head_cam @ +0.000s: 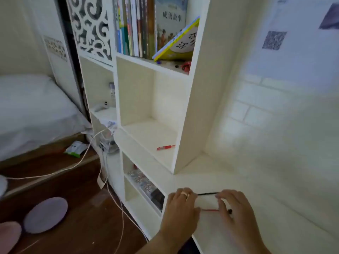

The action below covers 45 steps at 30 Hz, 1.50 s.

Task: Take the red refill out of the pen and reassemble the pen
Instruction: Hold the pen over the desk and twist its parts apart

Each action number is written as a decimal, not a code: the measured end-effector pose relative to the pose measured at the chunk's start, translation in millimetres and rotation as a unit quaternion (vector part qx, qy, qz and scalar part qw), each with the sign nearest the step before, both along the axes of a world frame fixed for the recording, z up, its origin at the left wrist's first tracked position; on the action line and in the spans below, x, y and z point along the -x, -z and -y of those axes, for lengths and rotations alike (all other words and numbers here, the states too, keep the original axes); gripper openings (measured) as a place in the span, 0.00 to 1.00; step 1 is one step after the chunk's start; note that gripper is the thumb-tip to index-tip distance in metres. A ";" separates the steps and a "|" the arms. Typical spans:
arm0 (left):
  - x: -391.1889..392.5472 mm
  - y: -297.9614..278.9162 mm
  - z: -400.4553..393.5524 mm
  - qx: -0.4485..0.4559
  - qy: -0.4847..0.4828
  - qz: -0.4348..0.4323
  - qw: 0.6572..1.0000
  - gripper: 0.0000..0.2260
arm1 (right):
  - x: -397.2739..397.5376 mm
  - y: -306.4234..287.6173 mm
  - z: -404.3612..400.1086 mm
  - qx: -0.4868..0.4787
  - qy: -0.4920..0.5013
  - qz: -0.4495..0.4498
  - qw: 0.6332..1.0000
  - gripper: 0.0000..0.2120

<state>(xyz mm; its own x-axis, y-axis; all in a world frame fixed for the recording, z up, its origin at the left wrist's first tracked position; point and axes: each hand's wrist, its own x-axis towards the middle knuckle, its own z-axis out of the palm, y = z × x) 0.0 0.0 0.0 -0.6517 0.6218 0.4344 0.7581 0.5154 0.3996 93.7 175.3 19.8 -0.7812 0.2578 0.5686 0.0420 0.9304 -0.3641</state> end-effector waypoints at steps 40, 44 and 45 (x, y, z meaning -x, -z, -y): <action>-48.2 16.1 -46.2 0.031 -0.105 -0.062 0.992 0.19 | -26.0 24.3 -18.3 0.230 -0.088 0.042 0.968 0.11; -50.1 13.4 -45.1 0.023 -0.105 -0.070 0.992 0.23 | -27.5 22.0 -16.3 0.231 -0.089 0.045 0.968 0.11; -50.6 12.5 -44.6 0.024 -0.105 -0.070 0.992 0.24 | -27.9 21.6 -16.5 0.232 -0.089 0.044 0.968 0.11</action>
